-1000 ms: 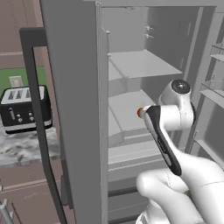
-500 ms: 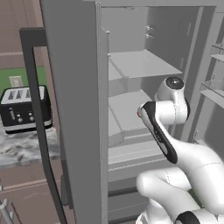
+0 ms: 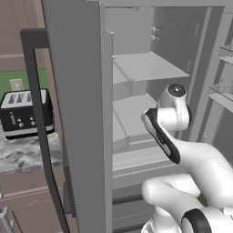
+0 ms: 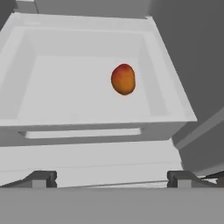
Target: Retrieve the peach and mango from the fridge and place them into the bowl on the dining table.
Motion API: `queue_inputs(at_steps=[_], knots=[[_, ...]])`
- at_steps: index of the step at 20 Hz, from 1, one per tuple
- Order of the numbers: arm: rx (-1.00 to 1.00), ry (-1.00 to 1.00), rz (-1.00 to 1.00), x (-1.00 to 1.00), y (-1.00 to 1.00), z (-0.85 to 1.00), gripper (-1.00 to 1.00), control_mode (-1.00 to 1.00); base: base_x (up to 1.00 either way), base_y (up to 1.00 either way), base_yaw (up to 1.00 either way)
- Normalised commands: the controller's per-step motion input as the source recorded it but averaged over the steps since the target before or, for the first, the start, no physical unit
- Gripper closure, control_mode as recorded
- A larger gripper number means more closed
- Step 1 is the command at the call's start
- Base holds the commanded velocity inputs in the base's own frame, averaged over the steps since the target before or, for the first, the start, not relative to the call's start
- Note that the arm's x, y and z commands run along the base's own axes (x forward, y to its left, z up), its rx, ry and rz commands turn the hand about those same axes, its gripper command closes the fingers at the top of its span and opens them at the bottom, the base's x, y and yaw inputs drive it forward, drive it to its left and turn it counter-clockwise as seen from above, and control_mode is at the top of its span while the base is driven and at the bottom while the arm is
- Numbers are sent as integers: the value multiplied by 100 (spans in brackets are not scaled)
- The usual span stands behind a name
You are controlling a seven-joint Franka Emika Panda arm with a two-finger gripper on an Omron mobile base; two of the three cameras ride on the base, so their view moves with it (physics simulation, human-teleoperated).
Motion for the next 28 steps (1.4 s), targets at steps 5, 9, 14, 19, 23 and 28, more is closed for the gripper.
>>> queue_inputs(at_steps=[5, 9, 14, 19, 23, 28], knots=[[0, 0, 0, 23, -11, -13, -100, -100, 0, 0, 0], [0, 0, 0, 21, -13, -14, -100, -100, 0, 0, 0], [0, 0, 0, 28, -2, -12, -100, -100, 0, 0, 0], [0, 0, 0, 32, 0, -12, -100, -100, 0, 0, 0], [0, 0, 0, 16, -14, -12, -100, -100, 0, 0, 0], [0, 0, 0, 15, -13, -10, -100, -100, 0, 0, 0]])
